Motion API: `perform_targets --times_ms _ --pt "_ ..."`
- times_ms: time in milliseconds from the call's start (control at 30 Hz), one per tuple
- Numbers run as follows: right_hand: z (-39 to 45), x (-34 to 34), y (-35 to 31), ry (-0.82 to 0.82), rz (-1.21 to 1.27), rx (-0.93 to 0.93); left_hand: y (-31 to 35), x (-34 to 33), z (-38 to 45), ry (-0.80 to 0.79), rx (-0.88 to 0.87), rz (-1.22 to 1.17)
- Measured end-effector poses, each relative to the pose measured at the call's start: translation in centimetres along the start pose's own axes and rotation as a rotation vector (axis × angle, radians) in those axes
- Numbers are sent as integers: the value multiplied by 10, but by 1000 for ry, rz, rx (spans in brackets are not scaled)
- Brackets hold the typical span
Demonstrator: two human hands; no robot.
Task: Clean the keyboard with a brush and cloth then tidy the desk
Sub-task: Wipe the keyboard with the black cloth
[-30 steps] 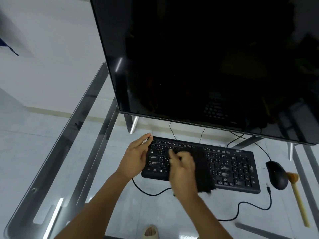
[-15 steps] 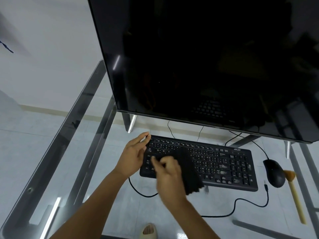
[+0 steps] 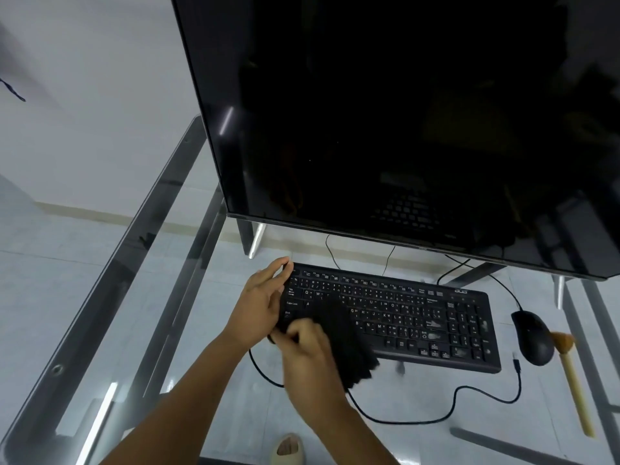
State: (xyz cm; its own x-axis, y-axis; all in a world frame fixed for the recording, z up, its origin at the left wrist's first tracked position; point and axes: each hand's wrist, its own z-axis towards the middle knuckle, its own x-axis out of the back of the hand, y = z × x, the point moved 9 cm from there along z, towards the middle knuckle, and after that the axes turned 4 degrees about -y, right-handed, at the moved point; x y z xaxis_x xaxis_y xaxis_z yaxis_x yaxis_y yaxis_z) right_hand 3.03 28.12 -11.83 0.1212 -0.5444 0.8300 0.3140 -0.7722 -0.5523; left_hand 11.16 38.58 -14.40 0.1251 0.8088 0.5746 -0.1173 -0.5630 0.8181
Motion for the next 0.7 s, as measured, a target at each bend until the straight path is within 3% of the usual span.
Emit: perform_targets --times_ms 100,133,267,467,600,700 --pt "-1 10 10 -66 68 67 4 3 0 1 -9 19" --pt "-5 25 27 15 -76 70 4 3 -1 1 -9 16" --pt "-25 67 87 142 -99 -199 4 1 -2 0 -2 48" --pt "-2 16 10 -23 -12 -28 4 -1 -2 -21 -19 76" --pt "-15 30 39 -85 -64 -25 1 0 -2 -6 -15 59" --pt "-32 56 68 19 -97 -131 4 0 -1 10 -4 78"
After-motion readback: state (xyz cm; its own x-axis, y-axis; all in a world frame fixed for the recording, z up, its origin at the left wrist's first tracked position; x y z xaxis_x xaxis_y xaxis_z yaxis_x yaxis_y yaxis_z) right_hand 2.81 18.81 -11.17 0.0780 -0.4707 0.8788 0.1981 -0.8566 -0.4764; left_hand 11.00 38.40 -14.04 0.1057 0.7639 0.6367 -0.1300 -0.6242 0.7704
